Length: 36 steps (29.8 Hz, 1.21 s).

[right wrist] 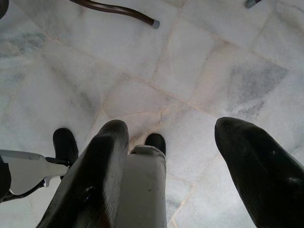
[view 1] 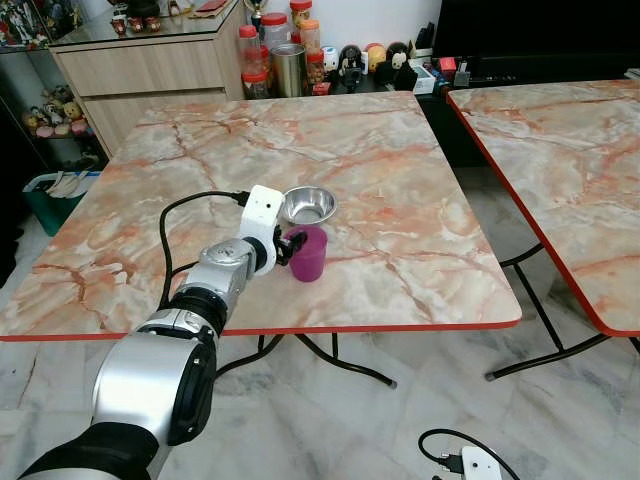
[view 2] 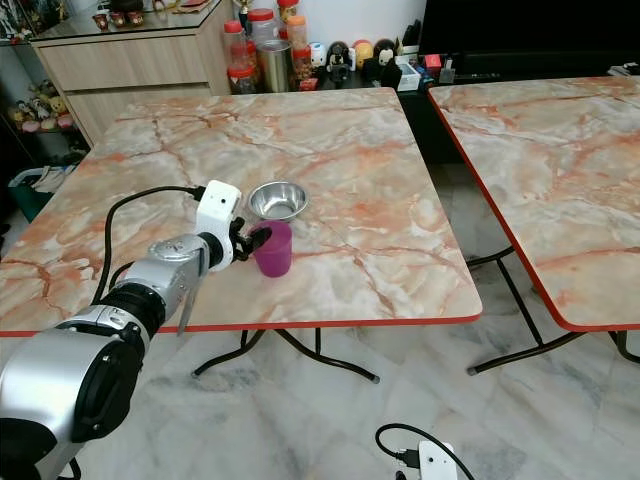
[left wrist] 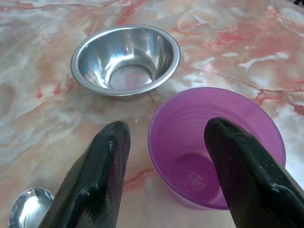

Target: Setting the table

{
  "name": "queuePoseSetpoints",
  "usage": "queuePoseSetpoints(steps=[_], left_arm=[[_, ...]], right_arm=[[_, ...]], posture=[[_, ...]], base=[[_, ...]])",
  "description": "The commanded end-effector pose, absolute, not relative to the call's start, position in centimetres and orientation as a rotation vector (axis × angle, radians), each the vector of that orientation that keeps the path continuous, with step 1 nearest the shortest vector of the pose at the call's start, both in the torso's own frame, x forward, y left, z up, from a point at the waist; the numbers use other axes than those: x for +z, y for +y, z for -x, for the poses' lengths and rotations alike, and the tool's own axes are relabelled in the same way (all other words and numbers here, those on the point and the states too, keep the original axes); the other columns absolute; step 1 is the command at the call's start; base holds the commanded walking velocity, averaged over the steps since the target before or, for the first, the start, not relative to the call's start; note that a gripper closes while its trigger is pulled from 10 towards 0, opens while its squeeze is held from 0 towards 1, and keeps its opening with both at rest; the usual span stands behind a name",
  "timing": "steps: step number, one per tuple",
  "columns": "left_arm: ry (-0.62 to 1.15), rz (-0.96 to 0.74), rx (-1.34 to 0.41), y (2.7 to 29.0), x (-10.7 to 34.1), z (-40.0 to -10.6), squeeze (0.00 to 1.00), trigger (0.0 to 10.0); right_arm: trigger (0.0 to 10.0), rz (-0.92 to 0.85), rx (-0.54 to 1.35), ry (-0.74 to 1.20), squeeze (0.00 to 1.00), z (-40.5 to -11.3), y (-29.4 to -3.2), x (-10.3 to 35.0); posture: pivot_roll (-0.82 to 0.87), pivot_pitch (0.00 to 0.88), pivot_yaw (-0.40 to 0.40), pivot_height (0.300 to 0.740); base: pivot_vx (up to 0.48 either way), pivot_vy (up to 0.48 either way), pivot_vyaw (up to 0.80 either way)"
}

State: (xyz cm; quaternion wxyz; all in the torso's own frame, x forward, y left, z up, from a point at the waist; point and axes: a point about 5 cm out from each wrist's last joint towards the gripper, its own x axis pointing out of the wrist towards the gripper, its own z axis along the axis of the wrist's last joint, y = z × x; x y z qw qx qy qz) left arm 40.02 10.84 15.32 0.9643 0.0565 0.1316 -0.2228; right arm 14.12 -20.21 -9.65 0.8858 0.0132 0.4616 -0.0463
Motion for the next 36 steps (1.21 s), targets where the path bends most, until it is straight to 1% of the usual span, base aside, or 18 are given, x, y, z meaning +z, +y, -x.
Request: queuePoseSetpoints(steps=[1, 4, 5, 6, 7, 8, 12, 13, 25, 28, 36], left_arm=[[0.297, -0.148, -0.461, 10.90, 15.04, -39.94, 0.00, 10.0], [0.302, -0.163, -0.464, 10.93, 15.09, -39.96, 0.00, 10.0], [0.306, -0.173, -0.463, 10.93, 15.09, -39.97, 0.00, 9.2], [0.306, -0.173, -0.463, 10.93, 15.09, -39.97, 0.00, 9.2], [0.309, -0.176, -0.465, 10.91, 15.08, -39.97, 0.00, 6.3], [0.311, -0.178, -0.466, 10.90, 15.07, -39.96, 0.00, 4.5], [0.314, -0.181, -0.465, 10.91, 15.05, -39.96, 0.00, 4.5], [0.316, -0.184, -0.466, 10.90, 15.03, -39.95, 0.00, 0.1], [0.329, -0.214, -0.491, 10.78, 15.06, -39.93, 0.00, 0.0], [0.327, -0.234, -0.486, 10.99, 15.14, -39.98, 0.00, 0.0], [0.315, -0.221, -0.465, 11.55, 15.48, -40.14, 0.00, 0.0]], right_arm=[[10.0, -0.033, -0.094, 0.953, 0.00, -14.28, -20.00, -9.62], [10.0, -0.034, -0.093, 0.952, 0.00, -14.33, -19.87, -9.62], [10.0, -0.036, -0.093, 0.951, 0.00, -14.35, -19.82, -9.62], [10.0, -0.036, -0.093, 0.951, 0.00, -14.35, -19.82, -9.62], [10.0, -0.037, -0.093, 0.950, 0.00, -14.36, -19.78, -9.62], [10.0, -0.037, -0.093, 0.950, 0.00, -14.36, -19.76, -9.62], [10.0, -0.038, -0.094, 0.951, 0.00, -14.36, -19.74, -9.63], [10.0, -0.038, -0.094, 0.951, 0.00, -14.35, -19.72, -9.63], [10.0, -0.048, -0.100, 0.948, 0.00, -14.48, -19.55, -9.62], [10.0, -0.051, -0.100, 0.944, 0.00, -14.62, -19.46, -9.58], [10.0, -0.051, -0.102, 0.941, 0.00, -14.78, -19.47, -9.52]], posture=[[-0.11, 0.000, 0.053, 0.740], [-0.11, 0.000, 0.057, 0.740], [-0.11, 0.000, 0.059, 0.740], [-0.11, 0.000, 0.059, 0.740], [-0.11, 0.000, 0.060, 0.740], [-0.11, 0.000, 0.061, 0.740], [-0.11, 0.000, 0.061, 0.740], [-0.11, 0.000, 0.063, 0.740], [-0.11, 0.000, 0.075, 0.740], [-0.11, 0.000, 0.075, 0.740], [-0.11, 0.000, 0.073, 0.740]], base=[[0.000, 0.000, 0.00], [0.000, 0.000, 0.00], [0.000, 0.000, 0.00], [0.000, 0.000, 0.00], [0.000, 0.000, 0.00], [0.000, 0.000, 0.00], [0.000, 0.000, 0.00], [0.000, 0.000, 0.00], [0.000, 0.000, 0.00], [0.000, 0.000, 0.00], [0.000, 0.000, 0.00]])
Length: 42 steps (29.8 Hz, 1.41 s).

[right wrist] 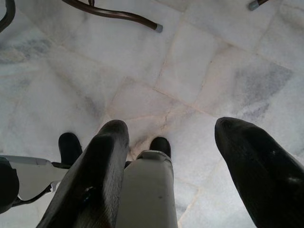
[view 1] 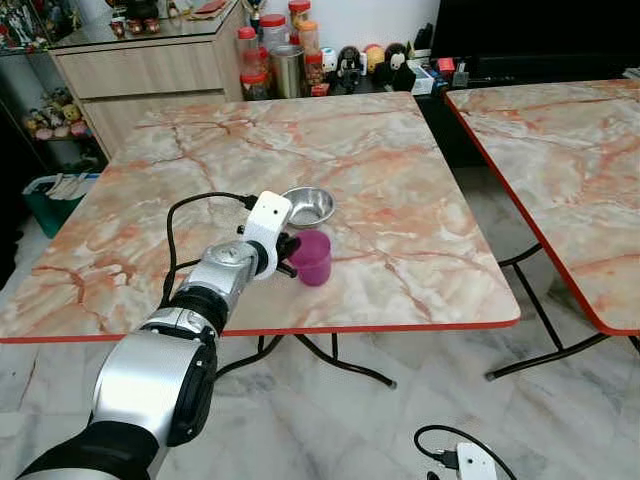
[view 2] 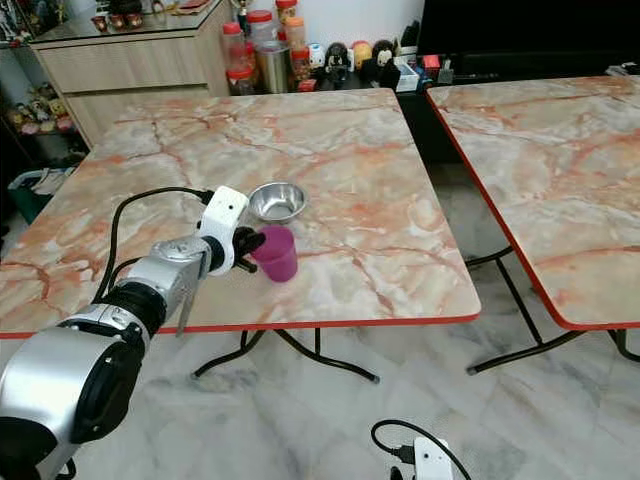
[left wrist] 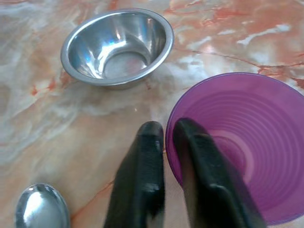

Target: Setting the table

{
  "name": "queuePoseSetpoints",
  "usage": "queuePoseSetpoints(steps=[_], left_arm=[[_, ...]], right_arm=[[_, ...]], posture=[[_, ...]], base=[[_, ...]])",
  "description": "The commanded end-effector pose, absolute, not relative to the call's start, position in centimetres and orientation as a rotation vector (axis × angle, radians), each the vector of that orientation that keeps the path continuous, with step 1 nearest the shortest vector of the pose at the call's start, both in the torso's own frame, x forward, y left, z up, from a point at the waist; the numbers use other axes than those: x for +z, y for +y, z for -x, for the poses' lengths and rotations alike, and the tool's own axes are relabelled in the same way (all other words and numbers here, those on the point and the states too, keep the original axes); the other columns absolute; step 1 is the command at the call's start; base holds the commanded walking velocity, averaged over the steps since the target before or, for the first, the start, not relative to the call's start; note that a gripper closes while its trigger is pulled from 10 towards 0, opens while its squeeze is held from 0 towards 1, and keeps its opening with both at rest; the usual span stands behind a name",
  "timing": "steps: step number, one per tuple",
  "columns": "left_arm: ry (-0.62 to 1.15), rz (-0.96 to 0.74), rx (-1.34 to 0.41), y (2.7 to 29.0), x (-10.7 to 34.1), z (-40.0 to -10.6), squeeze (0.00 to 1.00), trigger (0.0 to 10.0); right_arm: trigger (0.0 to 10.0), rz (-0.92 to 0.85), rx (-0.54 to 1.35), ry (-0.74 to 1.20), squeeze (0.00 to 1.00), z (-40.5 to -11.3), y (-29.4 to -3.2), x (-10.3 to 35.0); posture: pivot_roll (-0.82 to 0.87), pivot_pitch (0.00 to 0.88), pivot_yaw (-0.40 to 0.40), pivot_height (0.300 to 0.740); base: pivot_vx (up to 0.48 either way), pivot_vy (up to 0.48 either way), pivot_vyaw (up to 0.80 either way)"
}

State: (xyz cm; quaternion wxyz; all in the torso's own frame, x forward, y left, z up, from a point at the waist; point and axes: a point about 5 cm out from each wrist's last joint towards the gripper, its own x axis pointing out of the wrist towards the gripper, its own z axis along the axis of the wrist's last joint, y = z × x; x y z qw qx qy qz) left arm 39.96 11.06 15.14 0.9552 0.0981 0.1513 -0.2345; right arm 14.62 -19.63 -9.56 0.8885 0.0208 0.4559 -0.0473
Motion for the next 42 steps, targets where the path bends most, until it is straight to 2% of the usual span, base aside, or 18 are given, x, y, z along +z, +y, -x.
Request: queuePoseSetpoints(steps=[1, 17, 20, 22, 24, 25, 29, 37, 39, 42], left_arm=[[0.314, -0.219, -0.463, 11.6, 15.5, -40.1, 0.00, 0.0], [0.314, -0.191, -0.457, 12.3, 15.1, -40.0, 0.00, 0.0], [0.277, -0.142, -0.439, 12.4, 15.5, -40.1, 0.00, 0.0], [0.127, 0.033, -0.372, 13.1, 17.3, -40.6, 0.00, 0.0], [0.050, 0.111, -0.342, 13.5, 18.0, -40.7, 0.00, 0.0], [0.013, 0.132, -0.341, 13.9, 18.1, -40.6, 0.00, 10.0], [-0.027, 0.160, -0.313, 14.6, 17.2, -40.0, 0.00, 10.0], [-0.199, 0.277, -0.040, 16.4, 14.6, -37.6, 0.00, 10.0], [-0.200, 0.277, -0.040, 16.4, 14.6, -37.5, 0.00, 10.0], [-0.374, 0.189, 0.080, 17.5, 16.6, -36.7, 0.00, 10.0]], right_arm=[[10.0, -0.051, -0.102, 0.941, 0.00, -14.8, -19.5, -9.5], [10.0, -0.048, -0.092, 0.927, 0.00, -15.7, -19.5, -9.2], [10.0, -0.049, -0.093, 0.928, 0.00, -15.7, -19.4, -9.2], [10.0, -0.053, -0.100, 0.925, 0.00, -15.7, -19.5, -9.2], [10.0, -0.055, -0.105, 0.924, 0.00, -15.7, -19.5, -9.2], [10.0, -0.054, -0.105, 0.923, 0.00, -15.7, -19.6, -9.2], [10.0, -0.052, -0.108, 0.923, 0.00, -15.8, -19.8, -9.1], [10.0, -0.032, -0.095, 0.907, 0.00, -16.6, -20.4, -8.7], [10.0, -0.032, -0.095, 0.907, 0.00, -16.7, -20.4, -8.7], [10.0, -0.010, -0.066, 0.896, 0.00, -17.4, -20.4, -8.4]], posture=[[-0.11, 0.000, 0.073, 0.740], [-0.10, 0.000, 0.064, 0.740], [-0.11, 0.000, 0.066, 0.740], [-0.12, 0.000, 0.070, 0.740], [-0.12, 0.000, 0.070, 0.740], [-0.12, 0.000, 0.068, 0.740], [-0.11, 0.000, 0.057, 0.740], [-0.09, 0.000, 0.014, 0.740], [-0.09, 0.000, 0.014, 0.740], [-0.06, 0.000, -0.021, 0.740]], base=[[0.000, 0.000, 0.00], [0.000, 0.000, 0.00], [0.000, 0.000, 0.00], [0.000, 0.000, 0.00], [0.000, 0.000, 0.00], [0.000, 0.000, 0.00], [0.000, 0.000, 0.00], [0.000, 0.000, 0.00], [0.000, 0.000, 0.00], [0.000, 0.000, 0.00]])
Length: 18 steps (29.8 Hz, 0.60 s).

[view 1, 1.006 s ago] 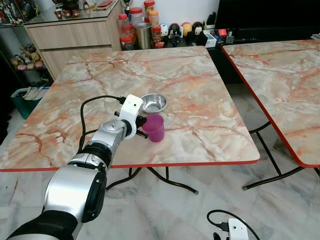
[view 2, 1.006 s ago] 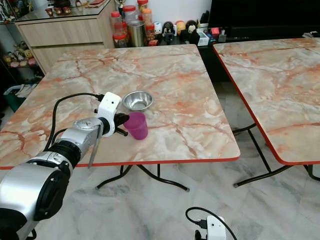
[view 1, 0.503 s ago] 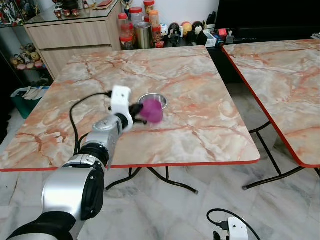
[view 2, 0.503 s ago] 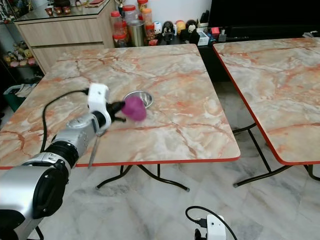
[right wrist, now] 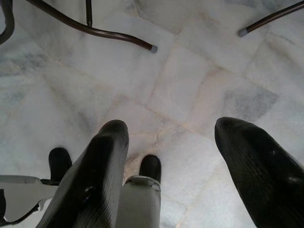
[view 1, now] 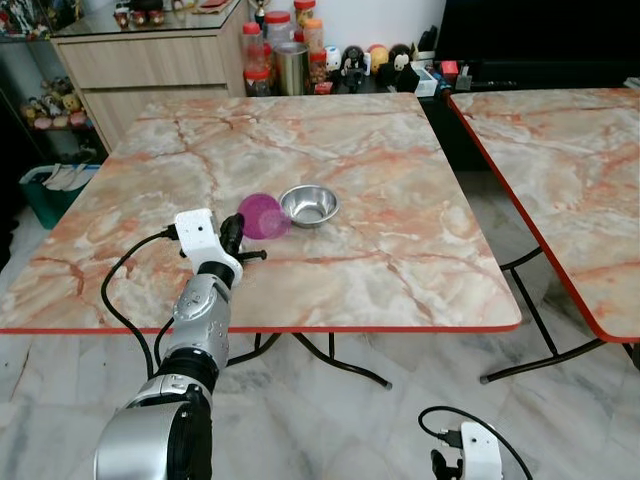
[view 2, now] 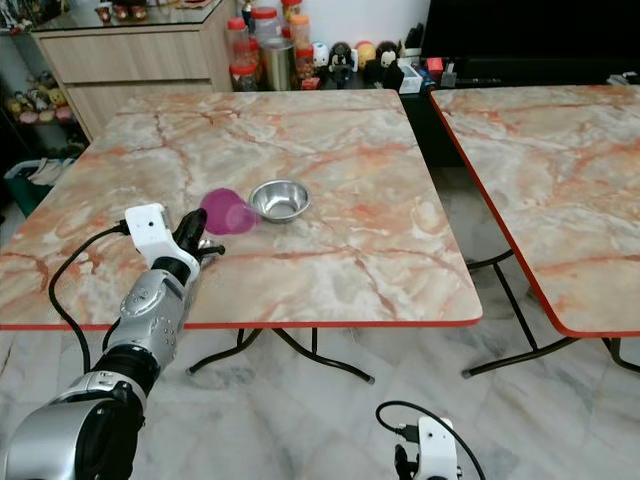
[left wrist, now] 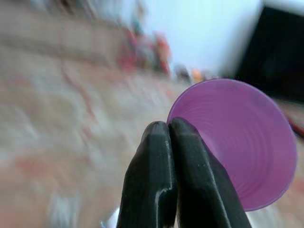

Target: Setting the table

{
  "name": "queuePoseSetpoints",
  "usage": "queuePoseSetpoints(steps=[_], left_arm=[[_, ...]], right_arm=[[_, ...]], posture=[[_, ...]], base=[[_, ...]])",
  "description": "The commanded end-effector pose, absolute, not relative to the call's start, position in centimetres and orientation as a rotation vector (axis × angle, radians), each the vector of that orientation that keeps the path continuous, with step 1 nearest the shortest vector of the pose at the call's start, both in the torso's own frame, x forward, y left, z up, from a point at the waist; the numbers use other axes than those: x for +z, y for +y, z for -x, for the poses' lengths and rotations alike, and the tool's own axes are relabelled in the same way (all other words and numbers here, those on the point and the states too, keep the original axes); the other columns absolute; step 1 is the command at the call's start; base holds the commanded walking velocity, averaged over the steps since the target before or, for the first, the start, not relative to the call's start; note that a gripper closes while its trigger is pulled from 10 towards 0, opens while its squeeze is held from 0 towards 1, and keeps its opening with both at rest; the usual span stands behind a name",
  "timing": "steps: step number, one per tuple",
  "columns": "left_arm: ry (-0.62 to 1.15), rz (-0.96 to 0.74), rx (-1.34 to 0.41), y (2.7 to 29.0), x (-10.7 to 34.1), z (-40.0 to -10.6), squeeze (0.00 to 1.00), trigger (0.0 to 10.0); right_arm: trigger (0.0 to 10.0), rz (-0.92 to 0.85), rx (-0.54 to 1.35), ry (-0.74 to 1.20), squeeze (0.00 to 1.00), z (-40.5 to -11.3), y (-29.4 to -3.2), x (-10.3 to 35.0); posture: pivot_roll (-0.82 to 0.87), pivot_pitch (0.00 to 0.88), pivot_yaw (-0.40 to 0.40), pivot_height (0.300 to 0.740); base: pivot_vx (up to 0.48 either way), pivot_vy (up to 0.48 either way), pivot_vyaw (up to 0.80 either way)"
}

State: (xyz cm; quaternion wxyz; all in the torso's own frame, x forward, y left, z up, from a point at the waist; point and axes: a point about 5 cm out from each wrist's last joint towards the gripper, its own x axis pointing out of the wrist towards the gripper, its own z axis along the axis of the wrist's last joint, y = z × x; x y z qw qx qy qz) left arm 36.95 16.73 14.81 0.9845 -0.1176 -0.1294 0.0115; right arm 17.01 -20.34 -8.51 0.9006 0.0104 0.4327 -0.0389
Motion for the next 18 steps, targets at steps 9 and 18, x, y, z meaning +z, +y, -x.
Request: queuePoseSetpoints(steps=[9, 18], left_arm=[[-0.457, 0.022, 0.095, 18.1, 19.1, -37.1, 0.00, 10.0], [-0.436, 0.006, 0.097, 17.3, 18.2, -36.7, 0.00, 10.0]], right_arm=[[10.0, 0.001, -0.031, 0.885, 0.00, -18.3, -19.8, -8.0], [10.0, -0.008, -0.030, 0.880, 0.00, -18.4, -19.5, -8.0]], posture=[[-0.04, 0.000, -0.034, 0.740], [-0.05, 0.000, -0.018, 0.740]], base=[[0.000, -0.062, 0.00], [0.000, -0.338, 0.00]])
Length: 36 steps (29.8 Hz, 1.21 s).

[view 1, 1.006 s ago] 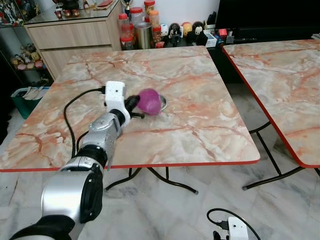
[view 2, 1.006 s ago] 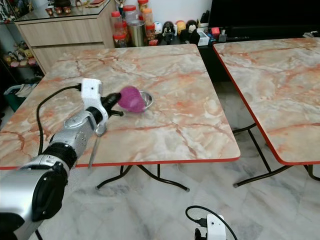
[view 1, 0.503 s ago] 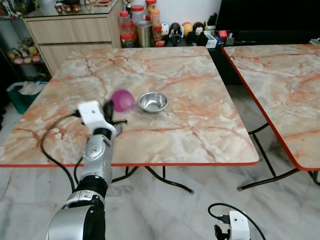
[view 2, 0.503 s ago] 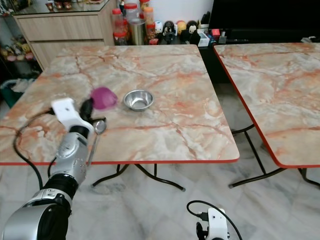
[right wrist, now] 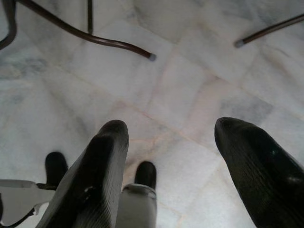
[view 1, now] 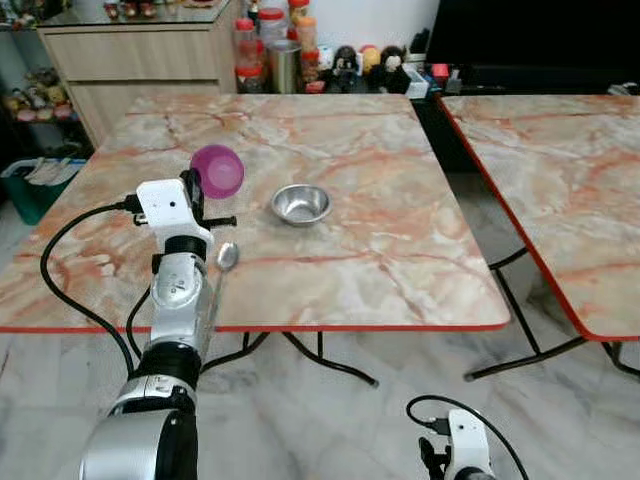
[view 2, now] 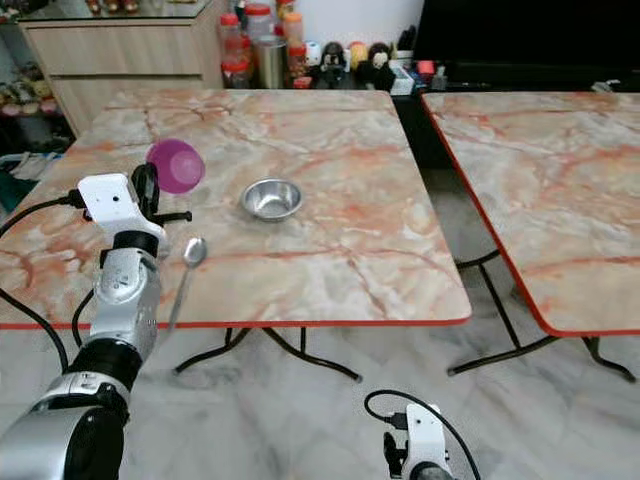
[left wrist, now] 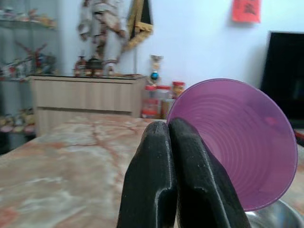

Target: Setting the table

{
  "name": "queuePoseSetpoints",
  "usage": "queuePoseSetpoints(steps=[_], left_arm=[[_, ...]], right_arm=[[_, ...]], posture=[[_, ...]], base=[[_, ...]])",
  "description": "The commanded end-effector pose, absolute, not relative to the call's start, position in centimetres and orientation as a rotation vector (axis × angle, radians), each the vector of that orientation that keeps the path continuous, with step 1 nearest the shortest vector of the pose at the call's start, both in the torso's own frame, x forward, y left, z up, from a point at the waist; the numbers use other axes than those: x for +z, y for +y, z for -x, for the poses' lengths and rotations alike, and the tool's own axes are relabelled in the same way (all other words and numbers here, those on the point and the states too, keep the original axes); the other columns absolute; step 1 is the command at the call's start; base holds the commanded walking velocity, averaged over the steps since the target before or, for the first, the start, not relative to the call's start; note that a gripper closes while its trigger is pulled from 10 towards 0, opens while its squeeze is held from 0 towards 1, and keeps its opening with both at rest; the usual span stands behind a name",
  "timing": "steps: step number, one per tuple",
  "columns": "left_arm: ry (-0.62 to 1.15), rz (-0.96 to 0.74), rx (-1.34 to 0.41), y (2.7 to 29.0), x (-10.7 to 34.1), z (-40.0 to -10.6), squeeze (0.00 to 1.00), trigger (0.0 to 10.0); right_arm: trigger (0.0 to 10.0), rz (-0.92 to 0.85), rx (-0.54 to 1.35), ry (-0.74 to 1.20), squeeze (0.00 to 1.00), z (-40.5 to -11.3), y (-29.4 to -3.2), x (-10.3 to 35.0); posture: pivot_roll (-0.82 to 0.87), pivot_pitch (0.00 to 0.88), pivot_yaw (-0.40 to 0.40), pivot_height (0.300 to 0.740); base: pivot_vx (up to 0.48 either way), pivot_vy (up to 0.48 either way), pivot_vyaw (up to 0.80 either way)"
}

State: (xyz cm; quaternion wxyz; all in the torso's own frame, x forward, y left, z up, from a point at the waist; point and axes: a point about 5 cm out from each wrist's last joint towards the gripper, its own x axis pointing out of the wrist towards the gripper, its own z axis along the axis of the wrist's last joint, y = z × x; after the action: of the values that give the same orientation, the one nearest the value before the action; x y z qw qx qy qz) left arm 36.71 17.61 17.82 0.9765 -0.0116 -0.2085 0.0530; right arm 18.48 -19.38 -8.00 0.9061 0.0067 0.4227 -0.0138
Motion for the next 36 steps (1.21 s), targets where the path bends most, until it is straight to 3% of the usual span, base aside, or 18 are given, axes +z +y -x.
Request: queuePoseSetpoints(steps=[1, 13, 36], left_arm=[[-0.434, 0.011, 0.102, 17.2, 18.3, -36.8, 0.00, 10.0], [-0.416, 0.013, 0.093, 16.5, 17.9, -36.7, 0.00, 10.0], [-0.383, 0.036, 0.080, 15.9, 17.6, -36.7, 0.00, 10.0]], right_arm=[[10.0, -0.005, -0.027, 0.887, 0.00, -18.2, -19.5, -8.1], [10.0, 0.024, -0.010, 0.900, 0.00, -17.8, -19.7, -8.3], [10.0, 0.024, -0.016, 0.926, 0.00, -17.3, -19.7, -8.6]], posture=[[-0.04, 0.000, -0.017, 0.740], [-0.05, 0.000, -0.019, 0.740], [-0.06, 0.000, -0.025, 0.740]], base=[[0.000, -0.390, 0.00], [0.147, -0.395, 0.00], [0.329, -0.345, 0.07]])
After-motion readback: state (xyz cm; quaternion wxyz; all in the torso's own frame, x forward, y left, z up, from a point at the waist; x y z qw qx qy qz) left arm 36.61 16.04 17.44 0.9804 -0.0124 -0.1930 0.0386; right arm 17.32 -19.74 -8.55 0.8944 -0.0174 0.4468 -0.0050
